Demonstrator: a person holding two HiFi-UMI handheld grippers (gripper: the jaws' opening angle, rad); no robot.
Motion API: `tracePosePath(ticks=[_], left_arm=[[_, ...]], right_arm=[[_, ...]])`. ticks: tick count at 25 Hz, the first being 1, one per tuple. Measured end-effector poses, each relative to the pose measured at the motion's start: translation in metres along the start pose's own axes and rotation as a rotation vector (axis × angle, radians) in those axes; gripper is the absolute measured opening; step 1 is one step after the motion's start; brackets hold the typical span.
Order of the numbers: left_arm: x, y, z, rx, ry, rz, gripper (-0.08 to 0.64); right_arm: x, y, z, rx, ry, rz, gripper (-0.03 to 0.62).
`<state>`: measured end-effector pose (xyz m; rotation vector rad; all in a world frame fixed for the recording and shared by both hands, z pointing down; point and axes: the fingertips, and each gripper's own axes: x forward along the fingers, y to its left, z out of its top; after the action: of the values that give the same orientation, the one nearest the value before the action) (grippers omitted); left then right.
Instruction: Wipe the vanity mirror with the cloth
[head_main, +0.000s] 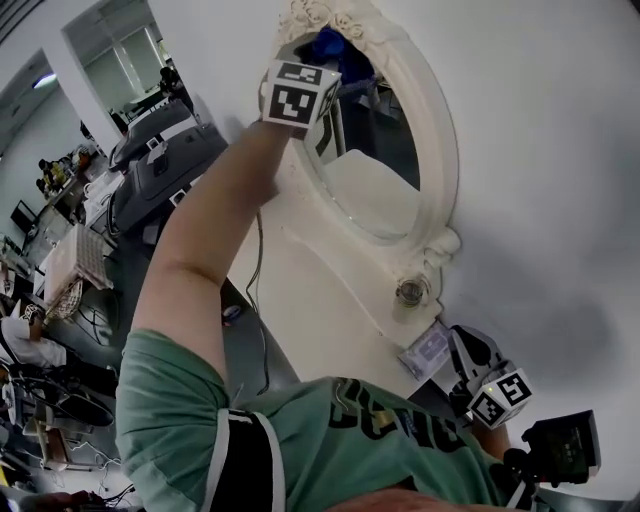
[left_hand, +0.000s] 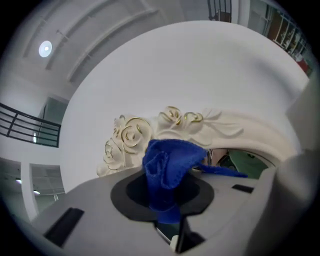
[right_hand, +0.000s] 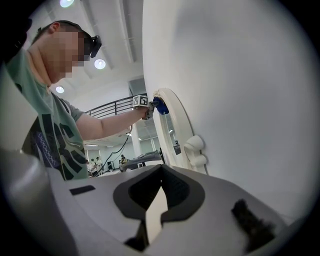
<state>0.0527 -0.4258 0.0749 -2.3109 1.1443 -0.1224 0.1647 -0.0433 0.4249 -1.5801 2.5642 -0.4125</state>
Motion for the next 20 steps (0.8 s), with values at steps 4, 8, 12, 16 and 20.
tracePosePath(ticks=[4,8,12,16,20], left_arm=[[0.011,-0.002,-0.004,0.004,0.033,0.006,0.084],[0.019,-0.011,-0.008,0.011,0.046,0.030,0.083],[0.009,-0.031,-0.005,0.101,0.021,0.030,0.080],[-0.012,-0.092,-0.017,0.186,-0.012,-0.040,0.079],[-0.044,-0.179,-0.060,0.216,-0.017,-0.161,0.080]], right_arm=[[-0.002,-0.004,-0.001,0.005,-0.016,-0.005,0.012],[-0.005,-0.005,-0.003,0.017,-0.015,-0.007,0.012],[-0.005,-0.006,-0.007,0.026,-0.004,-0.006,0.012],[-0.001,-0.003,-0.009,0.029,0.005,0.008,0.012],[0.004,0.006,-0.015,0.038,0.025,0.027,0.012]])
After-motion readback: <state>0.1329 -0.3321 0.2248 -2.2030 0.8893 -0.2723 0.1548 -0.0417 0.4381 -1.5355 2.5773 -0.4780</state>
